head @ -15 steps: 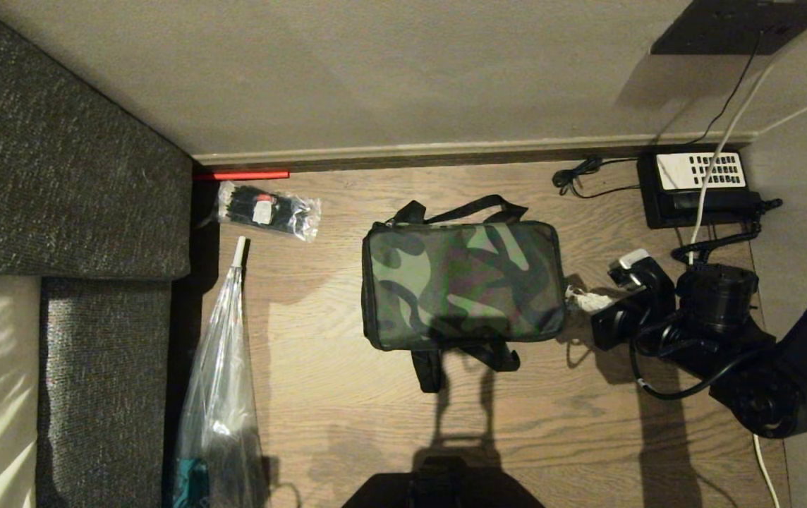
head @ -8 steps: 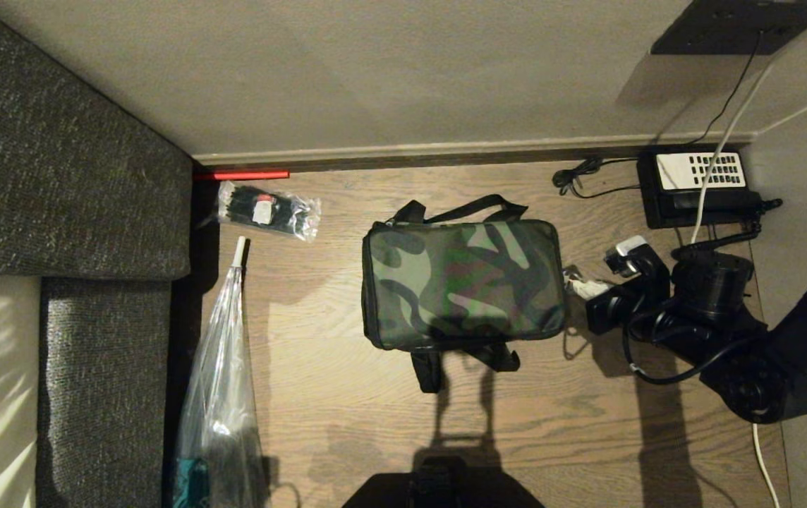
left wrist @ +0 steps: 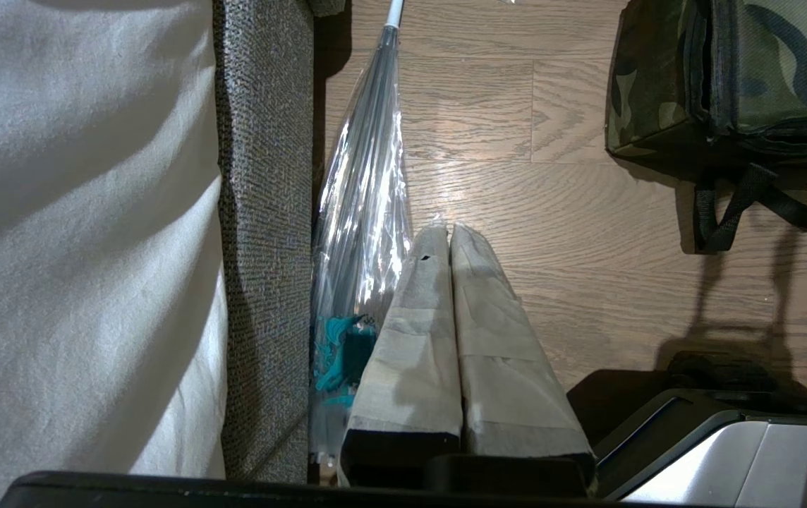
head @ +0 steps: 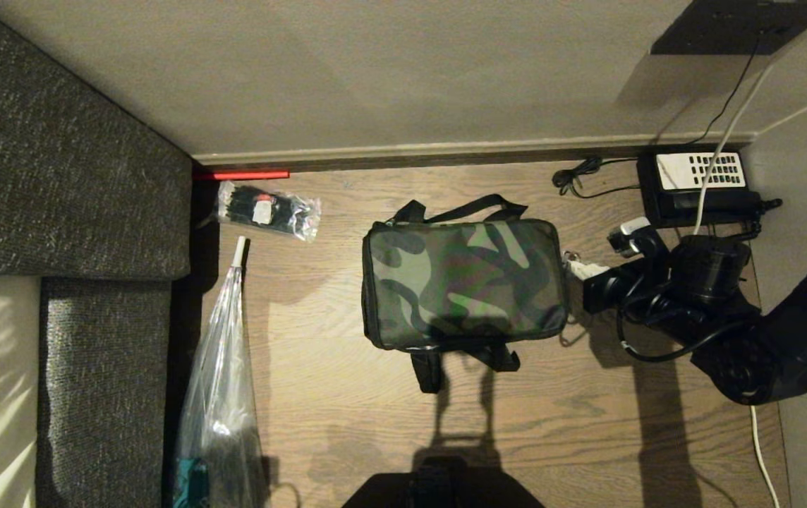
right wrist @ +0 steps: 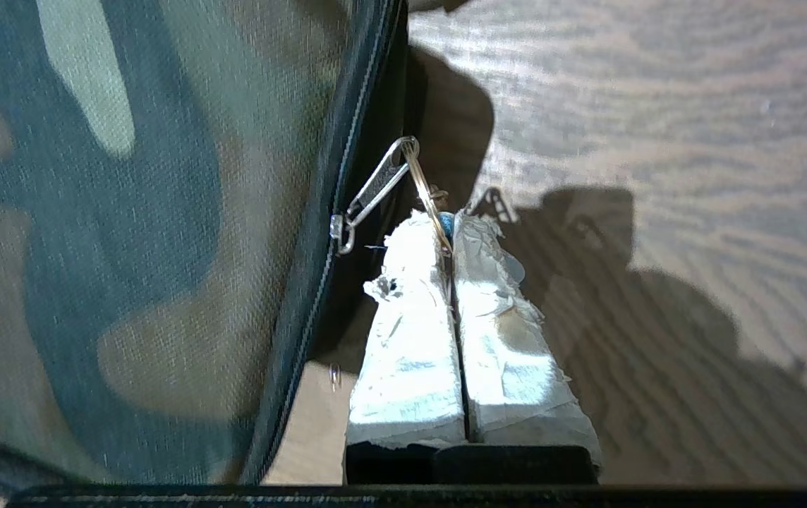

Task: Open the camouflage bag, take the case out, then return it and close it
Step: Open the top of the storage box

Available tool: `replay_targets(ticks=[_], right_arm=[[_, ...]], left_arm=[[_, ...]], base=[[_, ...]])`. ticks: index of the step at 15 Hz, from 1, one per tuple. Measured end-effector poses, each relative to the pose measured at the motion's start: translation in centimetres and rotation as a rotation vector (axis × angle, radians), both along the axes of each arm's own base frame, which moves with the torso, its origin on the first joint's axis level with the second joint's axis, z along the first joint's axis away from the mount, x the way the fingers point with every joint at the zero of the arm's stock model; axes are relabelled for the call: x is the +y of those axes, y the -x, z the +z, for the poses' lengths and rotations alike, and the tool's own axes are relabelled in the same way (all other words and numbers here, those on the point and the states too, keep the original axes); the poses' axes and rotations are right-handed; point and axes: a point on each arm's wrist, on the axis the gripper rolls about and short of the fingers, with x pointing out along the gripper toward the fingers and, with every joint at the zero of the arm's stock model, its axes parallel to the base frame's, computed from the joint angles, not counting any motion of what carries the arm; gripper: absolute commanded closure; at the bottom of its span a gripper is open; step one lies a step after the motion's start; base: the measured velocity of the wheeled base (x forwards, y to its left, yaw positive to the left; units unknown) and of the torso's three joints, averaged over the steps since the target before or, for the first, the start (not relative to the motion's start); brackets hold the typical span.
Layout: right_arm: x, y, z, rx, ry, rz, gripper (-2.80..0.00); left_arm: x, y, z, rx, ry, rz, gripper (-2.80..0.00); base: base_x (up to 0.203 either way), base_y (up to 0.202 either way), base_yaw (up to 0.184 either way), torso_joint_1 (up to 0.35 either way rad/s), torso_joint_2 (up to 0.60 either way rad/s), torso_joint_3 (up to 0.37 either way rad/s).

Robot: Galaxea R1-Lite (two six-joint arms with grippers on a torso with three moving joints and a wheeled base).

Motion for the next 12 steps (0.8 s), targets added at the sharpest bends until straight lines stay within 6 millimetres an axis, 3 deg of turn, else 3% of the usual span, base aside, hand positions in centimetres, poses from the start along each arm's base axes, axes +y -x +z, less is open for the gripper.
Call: replay_targets(ticks=[4, 12], right_arm=[[0.1, -1.0, 1.1, -0.041, -0.043, -0.003, 0.00], [1.2, -2.6, 1.4, -0.082, -0.053, 0.018, 0.00]], left_arm=[[0.0, 0.0, 0.0, 0.000, 0.000, 0.000, 0.00], [0.0, 0.0, 0.0, 0.001, 0.000, 0.000, 0.00]], base=[[0.000, 0.000, 0.000, 0.000, 0.00, 0.000], [0.000, 0.000, 0.000, 0.000, 0.00, 0.000]])
